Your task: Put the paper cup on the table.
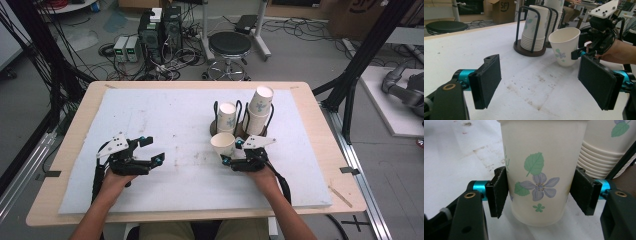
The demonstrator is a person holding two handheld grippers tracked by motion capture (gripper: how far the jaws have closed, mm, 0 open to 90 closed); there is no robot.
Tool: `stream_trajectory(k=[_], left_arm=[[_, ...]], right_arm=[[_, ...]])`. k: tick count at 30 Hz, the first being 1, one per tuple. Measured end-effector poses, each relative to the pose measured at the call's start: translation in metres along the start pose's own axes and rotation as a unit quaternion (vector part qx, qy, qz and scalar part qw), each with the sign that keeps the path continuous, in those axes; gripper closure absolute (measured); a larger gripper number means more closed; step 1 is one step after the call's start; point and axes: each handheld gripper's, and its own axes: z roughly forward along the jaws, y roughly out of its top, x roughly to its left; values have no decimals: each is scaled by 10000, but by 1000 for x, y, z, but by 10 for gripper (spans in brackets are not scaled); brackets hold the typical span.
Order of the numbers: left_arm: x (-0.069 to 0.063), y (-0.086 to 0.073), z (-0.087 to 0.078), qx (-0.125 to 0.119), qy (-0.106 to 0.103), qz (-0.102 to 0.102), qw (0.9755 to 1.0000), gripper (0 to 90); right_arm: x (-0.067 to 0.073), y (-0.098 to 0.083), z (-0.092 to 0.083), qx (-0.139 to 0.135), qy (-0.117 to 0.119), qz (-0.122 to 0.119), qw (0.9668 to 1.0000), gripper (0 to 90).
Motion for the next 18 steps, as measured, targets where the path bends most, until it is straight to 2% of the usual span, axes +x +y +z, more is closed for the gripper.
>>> stream_trajectory(k=[1, 6, 9, 11, 18], left_arm=[[0, 0, 0, 1, 10, -7, 10000, 188], [0, -1, 1, 17, 27, -2, 10000, 189], [0, -1, 0, 15, 29, -16, 10000, 191], [1, -1, 0, 16, 42, -21, 10000, 191], [2, -1, 0, 60, 83, -56, 9999, 191]], right_arm=[[0, 0, 0, 40, 2, 55, 10000, 354], [-3, 0, 1, 364, -29, 37, 9993, 353], [-6, -2, -4, 487, 54, 189, 9986, 353], [-7, -3, -5, 524, 81, 130, 9985, 353], [-9, -5, -8, 643, 170, 178, 9976, 330]])
